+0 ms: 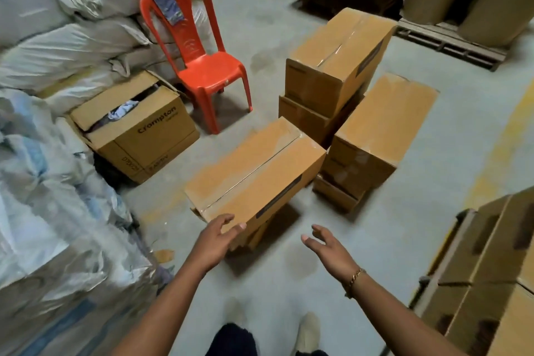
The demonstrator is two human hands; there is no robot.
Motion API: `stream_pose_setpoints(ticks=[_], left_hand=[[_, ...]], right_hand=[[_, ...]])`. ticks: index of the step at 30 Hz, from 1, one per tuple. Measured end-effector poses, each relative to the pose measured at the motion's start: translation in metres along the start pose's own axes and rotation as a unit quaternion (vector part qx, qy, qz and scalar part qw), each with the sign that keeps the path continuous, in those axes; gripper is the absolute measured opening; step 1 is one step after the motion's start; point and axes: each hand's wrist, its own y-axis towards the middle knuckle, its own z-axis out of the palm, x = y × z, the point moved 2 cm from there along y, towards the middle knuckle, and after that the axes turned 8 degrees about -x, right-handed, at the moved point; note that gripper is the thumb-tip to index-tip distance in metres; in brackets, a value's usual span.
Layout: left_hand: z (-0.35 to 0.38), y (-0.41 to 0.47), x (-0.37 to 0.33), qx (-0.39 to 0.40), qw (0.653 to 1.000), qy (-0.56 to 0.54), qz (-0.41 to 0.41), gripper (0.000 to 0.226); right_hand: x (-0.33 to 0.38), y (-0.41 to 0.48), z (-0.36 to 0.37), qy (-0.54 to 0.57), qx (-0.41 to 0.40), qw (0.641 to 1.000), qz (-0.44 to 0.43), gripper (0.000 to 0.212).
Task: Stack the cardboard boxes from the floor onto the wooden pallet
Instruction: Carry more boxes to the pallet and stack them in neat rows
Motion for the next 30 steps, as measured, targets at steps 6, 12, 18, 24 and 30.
stream_pose_setpoints(ticks=[6,12,18,24,30], left_hand=[[-0.021,0.121,0.012,0.056,0.997,0.052,0.0,0.053],[-0.032,0.259,0.028,0.099,0.988,0.118,0.008,0.053],[-0.035,0.367,0.052,0.107,0.977,0.186,0.012,0.097],[-0.02,0.422,0.082,0.161,0.968,0.19,-0.014,0.114],[-0.011,0.438,0.099,0.215,0.96,0.177,0.0,0.127]], right_hand=[[0.018,0.072,0.067,0.034,-0.014,0.998,0.057,0.071],[0.024,0.145,0.142,0.1,-0.075,0.979,0.158,0.073],[0.017,0.203,0.209,0.188,-0.113,0.945,0.244,0.079],[0.003,0.232,0.247,0.268,-0.153,0.915,0.26,0.086],[-0.019,0.244,0.267,0.309,-0.199,0.9,0.235,0.128]])
